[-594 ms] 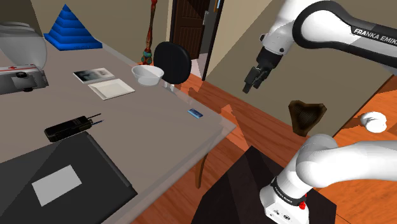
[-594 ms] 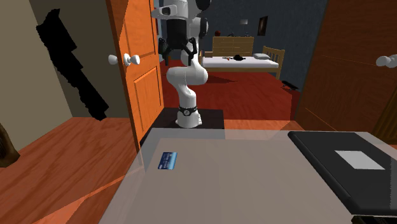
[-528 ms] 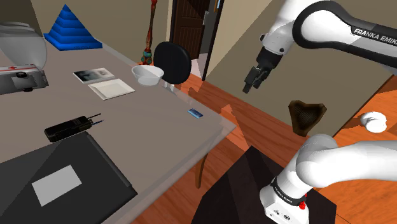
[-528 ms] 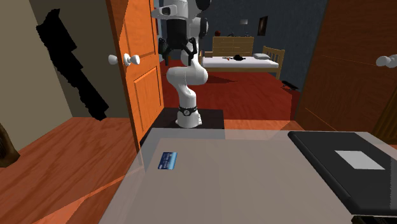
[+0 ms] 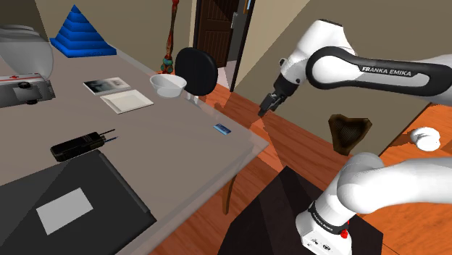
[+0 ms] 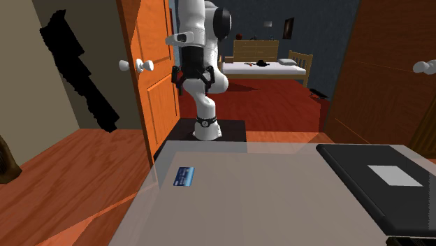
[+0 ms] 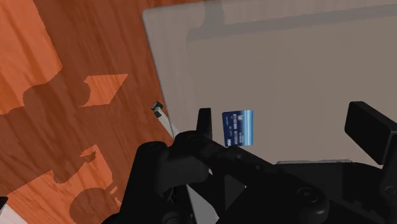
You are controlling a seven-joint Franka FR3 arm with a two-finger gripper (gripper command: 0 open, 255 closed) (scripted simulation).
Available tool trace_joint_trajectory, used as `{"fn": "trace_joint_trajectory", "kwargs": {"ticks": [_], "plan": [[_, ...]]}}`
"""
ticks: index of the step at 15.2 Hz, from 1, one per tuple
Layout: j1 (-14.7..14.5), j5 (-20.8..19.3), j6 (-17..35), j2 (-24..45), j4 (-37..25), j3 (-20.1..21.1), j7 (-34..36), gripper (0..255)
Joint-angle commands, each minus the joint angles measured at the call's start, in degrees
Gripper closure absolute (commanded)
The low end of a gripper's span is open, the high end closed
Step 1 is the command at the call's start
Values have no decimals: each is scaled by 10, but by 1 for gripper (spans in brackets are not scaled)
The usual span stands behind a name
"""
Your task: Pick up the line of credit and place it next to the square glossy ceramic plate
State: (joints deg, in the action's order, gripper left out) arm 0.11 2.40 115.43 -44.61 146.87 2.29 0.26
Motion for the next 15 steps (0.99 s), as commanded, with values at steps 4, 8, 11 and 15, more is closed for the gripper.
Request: {"fn": "trace_joint_trajectory", "kwargs": {"ticks": [4, 8, 11, 15], "plan": [[-1, 1, 172, 67, 49, -2, -14, 0], [-4, 4, 310, 146, 67, -5, -26, 0], [-8, 7, 411, 218, 65, -8, -36, 0], [-20, 20, 535, 323, 42, -17, -57, 0]]}}
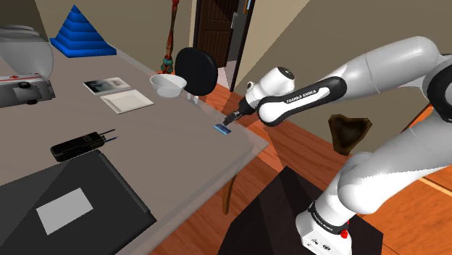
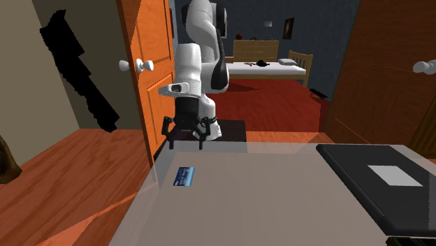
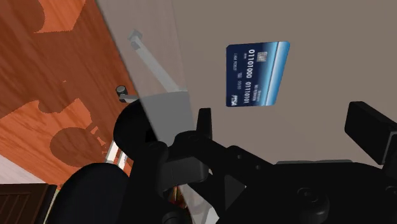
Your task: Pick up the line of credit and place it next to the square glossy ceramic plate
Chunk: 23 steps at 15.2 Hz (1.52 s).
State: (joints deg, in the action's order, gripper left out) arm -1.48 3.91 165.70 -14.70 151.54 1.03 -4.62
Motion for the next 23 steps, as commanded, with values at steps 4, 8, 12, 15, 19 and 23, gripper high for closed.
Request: {"fn": "trace_joint_trajectory", "kwargs": {"ticks": [4, 8, 12, 15, 19, 23], "plan": [[-31, 47, 116, 109, -38, -24, -52, 0], [-42, 86, 140, 151, -57, -27, -84, 0], [-35, 137, 159, 188, -76, -11, -126, 0], [-35, 136, 159, 188, -76, -10, -126, 0], [-35, 136, 159, 188, -76, -10, -126, 0], [-35, 136, 159, 188, -76, -10, -126, 255]]}}
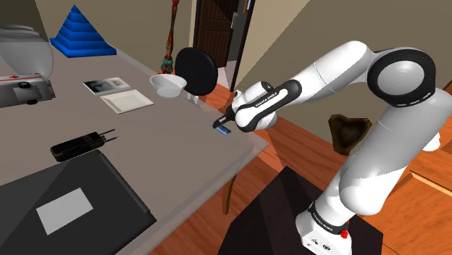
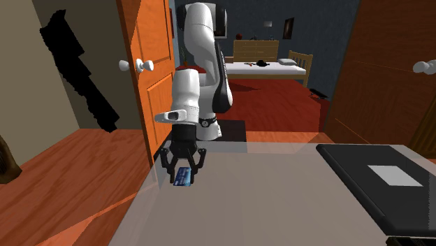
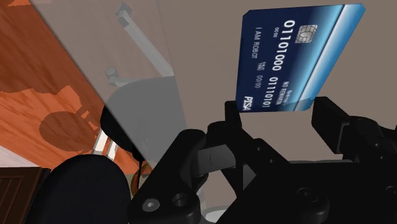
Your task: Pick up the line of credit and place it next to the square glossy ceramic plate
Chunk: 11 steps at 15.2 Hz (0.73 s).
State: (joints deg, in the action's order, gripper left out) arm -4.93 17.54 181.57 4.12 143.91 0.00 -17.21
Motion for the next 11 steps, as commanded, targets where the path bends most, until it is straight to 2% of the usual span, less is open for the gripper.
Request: {"fn": "trace_joint_trajectory", "kwargs": {"ticks": [1, 6, 8, 11], "plan": [[0, 0, 0, 0, 0, 0, 0, 255], [0, 0, 0, 0, 0, 0, 0, 255], [-16, -36, -16, -15, 0, -23, 30, 255], [-23, -80, -39, -37, -1, -39, 67, 255]]}}
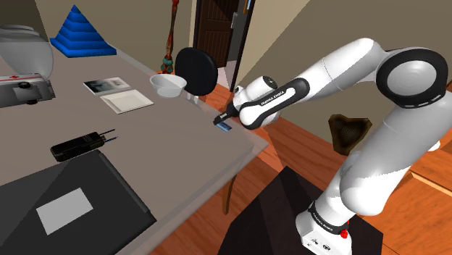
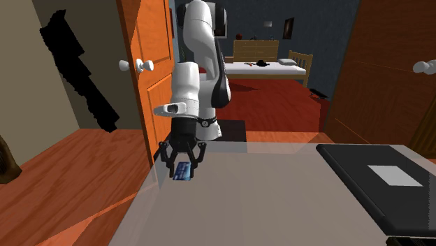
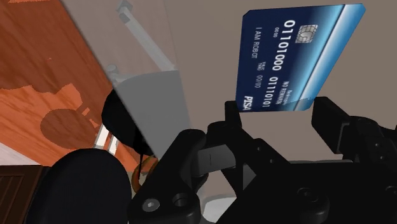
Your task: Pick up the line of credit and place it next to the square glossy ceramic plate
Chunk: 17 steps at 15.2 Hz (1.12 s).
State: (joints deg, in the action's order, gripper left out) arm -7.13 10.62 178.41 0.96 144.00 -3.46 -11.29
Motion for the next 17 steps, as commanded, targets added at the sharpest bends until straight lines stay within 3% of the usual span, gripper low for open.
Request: {"fn": "trace_joint_trajectory", "kwargs": {"ticks": [1, 12, 17], "plan": [[0, -22, -16, -12, -3, -5, 17, 255], [13, -77, -107, -80, -27, -1, 63, 255], [9, -136, -125, 7, -132, 27, 149, 255]]}}
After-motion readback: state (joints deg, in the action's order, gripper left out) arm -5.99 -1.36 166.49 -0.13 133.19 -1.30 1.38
